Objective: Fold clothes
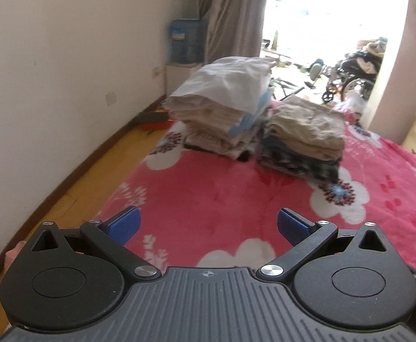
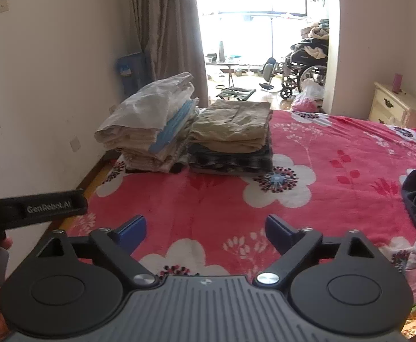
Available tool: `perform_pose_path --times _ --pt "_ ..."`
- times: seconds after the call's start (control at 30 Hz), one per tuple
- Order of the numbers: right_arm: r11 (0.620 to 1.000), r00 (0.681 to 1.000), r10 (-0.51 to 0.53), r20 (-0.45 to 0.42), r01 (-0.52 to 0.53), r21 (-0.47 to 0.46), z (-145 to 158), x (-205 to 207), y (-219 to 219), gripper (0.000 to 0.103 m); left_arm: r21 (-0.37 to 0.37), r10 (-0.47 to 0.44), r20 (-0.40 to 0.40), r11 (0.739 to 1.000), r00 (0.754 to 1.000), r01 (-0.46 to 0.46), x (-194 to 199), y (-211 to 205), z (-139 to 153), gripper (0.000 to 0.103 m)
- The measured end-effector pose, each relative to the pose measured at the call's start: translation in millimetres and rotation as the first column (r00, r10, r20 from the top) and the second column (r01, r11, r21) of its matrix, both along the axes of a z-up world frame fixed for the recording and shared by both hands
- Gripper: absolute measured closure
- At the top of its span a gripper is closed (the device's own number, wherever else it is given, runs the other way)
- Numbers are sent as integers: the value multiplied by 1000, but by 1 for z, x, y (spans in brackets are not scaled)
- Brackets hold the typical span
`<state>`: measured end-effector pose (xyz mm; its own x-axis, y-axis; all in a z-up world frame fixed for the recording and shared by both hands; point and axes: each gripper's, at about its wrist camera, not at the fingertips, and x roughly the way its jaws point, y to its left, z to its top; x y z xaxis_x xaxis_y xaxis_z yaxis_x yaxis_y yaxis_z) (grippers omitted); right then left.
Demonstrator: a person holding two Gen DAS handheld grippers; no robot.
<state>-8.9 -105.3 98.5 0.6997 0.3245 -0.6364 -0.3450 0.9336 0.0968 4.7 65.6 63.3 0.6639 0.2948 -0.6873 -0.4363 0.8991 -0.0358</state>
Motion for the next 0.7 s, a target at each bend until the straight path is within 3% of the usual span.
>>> perform_pose_path --times 0.23,0.7 --pt "999 1000 -2 5 2 -44 -7 -5 6 2 37 18 5 999 1000 -18 -9 2 3 0" --pt "997 996 -72 -47 70 -30 -18 -5 1 1 78 51 10 996 999 -52 -11 -9 4 0"
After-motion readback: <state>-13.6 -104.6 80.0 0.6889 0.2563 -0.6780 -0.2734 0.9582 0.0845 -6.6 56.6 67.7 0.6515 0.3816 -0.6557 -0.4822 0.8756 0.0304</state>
